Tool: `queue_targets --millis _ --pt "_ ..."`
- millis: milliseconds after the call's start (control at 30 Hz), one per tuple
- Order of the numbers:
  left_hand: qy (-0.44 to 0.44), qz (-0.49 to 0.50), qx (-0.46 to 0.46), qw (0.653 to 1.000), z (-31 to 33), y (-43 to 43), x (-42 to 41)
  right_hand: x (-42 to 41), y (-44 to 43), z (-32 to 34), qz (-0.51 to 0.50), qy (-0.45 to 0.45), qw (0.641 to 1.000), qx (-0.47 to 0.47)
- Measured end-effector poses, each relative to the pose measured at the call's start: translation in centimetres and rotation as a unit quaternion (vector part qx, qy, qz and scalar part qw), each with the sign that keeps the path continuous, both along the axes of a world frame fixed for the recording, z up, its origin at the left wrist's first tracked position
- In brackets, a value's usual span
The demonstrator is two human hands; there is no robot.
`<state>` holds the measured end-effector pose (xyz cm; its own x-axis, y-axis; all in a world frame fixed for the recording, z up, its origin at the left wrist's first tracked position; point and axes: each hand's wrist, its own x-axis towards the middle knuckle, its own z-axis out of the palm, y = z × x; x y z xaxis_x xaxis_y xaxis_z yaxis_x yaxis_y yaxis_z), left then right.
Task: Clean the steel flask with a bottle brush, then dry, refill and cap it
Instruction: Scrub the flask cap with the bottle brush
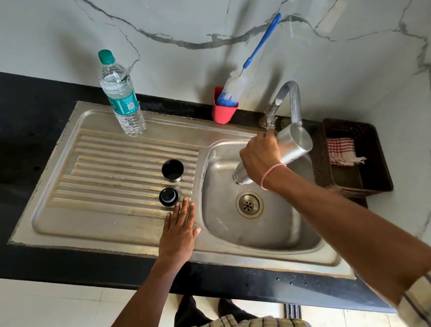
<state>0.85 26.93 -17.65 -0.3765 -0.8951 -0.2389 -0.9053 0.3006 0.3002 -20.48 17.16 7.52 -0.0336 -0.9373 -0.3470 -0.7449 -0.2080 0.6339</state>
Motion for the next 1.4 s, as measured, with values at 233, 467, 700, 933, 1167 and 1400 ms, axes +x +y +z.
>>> queue_targets --millis 233,467,700,933,1167,1400 --pt "-0.003 0.000 -0.002 1.000 0.0 0.0 0.0 -0.8 0.4 -1.0 -0.029 -0.006 0.999 0.021" --pt "0.001 0.002 0.011 1.000 0.5 0.0 0.0 -1.7 0.8 -1.9 -0.046 -0.011 0.998 0.031" --pt "0.002 0.005 0.044 0.999 1.3 -0.2 -0.2 -4.0 1.6 -3.2 -0.164 -0.139 0.972 0.092" --pt "0.050 -0.001 0.103 0.993 3.6 -0.9 -1.4 -6.8 3.8 -5.6 -0.445 -0.452 0.754 0.169" --pt "0.311 -0.031 -0.057 0.948 10.0 -3.7 -4.4 -3.3 2.5 -2.7 -0.533 -0.645 0.523 0.161" --pt "0.428 0.018 -0.124 0.895 16.1 -10.0 -1.3 3.3 -3.4 1.0 -0.432 -0.758 0.467 0.144"
